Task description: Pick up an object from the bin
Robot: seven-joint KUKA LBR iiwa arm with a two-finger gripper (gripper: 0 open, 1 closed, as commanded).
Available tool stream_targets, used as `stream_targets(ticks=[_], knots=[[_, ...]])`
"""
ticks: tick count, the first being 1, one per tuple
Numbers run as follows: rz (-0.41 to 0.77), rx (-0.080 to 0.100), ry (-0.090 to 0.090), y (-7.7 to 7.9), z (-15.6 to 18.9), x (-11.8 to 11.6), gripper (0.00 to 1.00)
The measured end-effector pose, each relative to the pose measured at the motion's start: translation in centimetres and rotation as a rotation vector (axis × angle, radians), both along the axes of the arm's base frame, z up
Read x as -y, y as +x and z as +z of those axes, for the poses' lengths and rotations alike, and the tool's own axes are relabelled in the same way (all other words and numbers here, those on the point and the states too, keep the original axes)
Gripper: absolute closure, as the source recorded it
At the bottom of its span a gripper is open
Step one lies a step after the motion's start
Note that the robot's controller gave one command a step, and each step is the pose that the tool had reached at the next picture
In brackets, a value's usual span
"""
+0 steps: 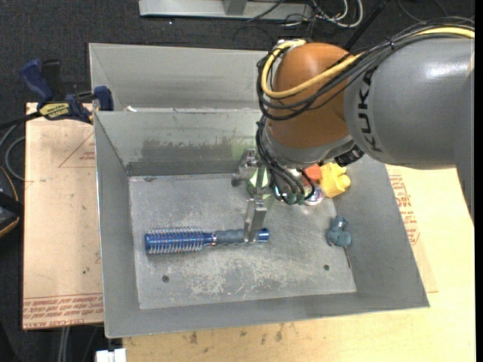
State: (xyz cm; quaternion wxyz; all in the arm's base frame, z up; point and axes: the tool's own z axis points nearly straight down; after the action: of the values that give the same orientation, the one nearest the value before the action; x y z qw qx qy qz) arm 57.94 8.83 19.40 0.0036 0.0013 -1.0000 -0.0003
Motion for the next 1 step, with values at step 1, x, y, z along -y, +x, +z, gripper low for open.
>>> stream_targets(ticks=[1], knots=[[0.178, 0.016, 0.002, -0.25, -12.27, -8.86, 0.00]])
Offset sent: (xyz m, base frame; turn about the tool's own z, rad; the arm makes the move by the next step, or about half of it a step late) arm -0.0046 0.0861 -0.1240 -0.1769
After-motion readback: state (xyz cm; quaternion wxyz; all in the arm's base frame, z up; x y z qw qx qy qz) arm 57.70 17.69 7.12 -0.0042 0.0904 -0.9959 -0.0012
